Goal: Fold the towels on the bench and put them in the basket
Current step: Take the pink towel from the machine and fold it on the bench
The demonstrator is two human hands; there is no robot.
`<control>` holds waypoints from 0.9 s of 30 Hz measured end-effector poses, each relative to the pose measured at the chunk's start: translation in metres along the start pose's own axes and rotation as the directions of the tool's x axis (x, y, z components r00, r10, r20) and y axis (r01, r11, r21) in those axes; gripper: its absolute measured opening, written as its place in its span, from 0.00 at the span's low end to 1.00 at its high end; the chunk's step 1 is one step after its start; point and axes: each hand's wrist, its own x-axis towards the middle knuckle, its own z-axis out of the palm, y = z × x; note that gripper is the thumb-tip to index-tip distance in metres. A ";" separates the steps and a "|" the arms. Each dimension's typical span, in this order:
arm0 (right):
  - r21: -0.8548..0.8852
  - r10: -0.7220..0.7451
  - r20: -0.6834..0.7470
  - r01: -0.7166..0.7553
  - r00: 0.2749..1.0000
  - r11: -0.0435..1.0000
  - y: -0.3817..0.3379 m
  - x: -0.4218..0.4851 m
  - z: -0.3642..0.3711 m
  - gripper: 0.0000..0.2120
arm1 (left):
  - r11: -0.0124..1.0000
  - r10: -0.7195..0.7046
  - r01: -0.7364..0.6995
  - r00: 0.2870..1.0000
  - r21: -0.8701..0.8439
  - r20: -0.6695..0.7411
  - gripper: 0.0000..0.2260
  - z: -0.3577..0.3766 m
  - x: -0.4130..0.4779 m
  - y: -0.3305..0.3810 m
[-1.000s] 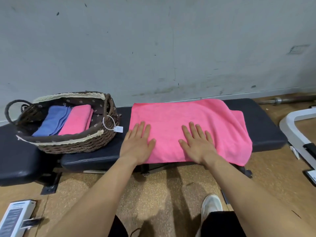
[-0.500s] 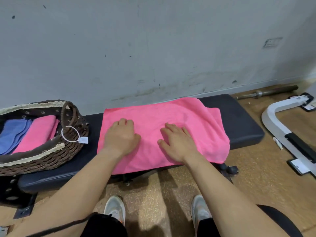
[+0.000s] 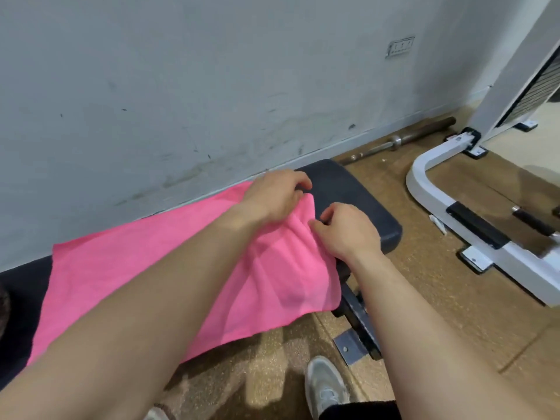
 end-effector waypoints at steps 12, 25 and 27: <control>0.488 -0.014 -0.001 0.013 1.000 0.873 -0.008 0.001 -0.010 0.08 | 0.931 -0.015 0.027 0.999 -0.363 0.038 0.08 -0.014 0.017 -0.009; 0.538 0.127 -0.164 -0.020 0.978 0.843 0.002 0.006 -0.019 0.09 | 0.808 -0.233 0.296 0.955 -0.510 0.184 0.10 -0.032 0.028 0.008; 0.559 0.115 -0.211 0.023 0.971 0.829 0.002 0.007 -0.019 0.10 | 0.789 -0.203 0.303 0.950 -0.534 0.238 0.05 -0.034 0.028 0.010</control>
